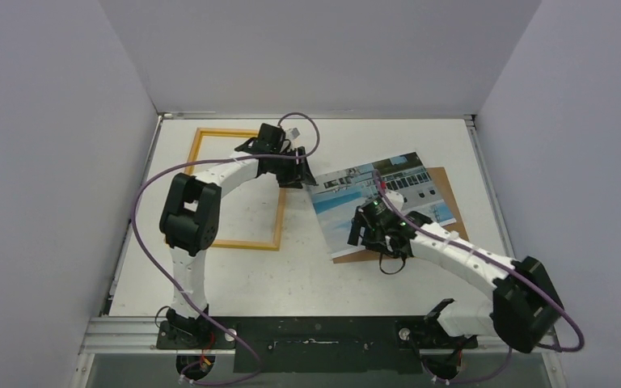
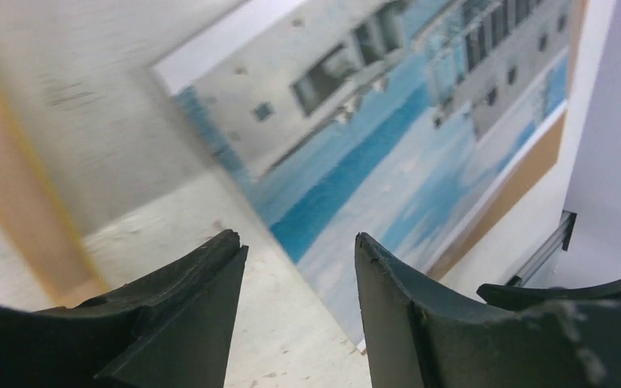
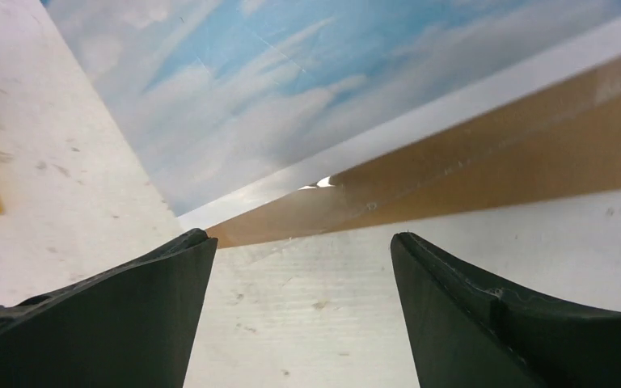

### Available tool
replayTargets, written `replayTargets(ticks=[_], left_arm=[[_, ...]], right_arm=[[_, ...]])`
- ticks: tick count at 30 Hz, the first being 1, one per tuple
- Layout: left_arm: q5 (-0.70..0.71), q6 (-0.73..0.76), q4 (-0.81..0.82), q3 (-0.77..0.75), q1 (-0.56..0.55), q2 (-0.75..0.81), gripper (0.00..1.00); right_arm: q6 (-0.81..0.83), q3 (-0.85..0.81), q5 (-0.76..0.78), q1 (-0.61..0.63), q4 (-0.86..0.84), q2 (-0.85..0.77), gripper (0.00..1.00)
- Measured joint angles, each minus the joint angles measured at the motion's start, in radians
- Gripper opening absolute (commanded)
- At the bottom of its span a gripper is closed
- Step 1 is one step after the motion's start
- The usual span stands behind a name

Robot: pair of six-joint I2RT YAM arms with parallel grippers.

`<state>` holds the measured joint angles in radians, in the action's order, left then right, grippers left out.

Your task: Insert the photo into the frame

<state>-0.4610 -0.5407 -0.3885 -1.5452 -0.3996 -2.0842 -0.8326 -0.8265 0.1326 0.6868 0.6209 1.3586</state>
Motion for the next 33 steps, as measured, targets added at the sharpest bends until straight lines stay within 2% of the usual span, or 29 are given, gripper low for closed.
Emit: replayTargets(ticks=[3,6,13,25,33], left_arm=[[-0.032,0.015,0.023,-0.016,-0.046,0.018,0.41],[-0.076,0.029,0.037,-0.049,-0.105,0.016,0.35],[-0.162,0.024,0.096,-0.038,-0.204,-0.019,0.31],[-0.201,0.026,0.157,0.079,-0.214,-0.100,0.24],[-0.191,0.028,0.151,0.080,-0.214,-0.107,0.23]], right_arm=[[-0.145,0.087,0.005,-0.001,-0.023,-0.157,0.78],[-0.253,0.141,-0.003,0.002,-0.042,-0.206,0.69],[-0.475,0.325,-0.039,0.018,-0.132,-0.325,0.68],[-0.707,0.527,-0.072,0.099,-0.550,-0.311,0.67],[-0.794,0.568,-0.010,0.139,-0.687,-0.274,0.65]])
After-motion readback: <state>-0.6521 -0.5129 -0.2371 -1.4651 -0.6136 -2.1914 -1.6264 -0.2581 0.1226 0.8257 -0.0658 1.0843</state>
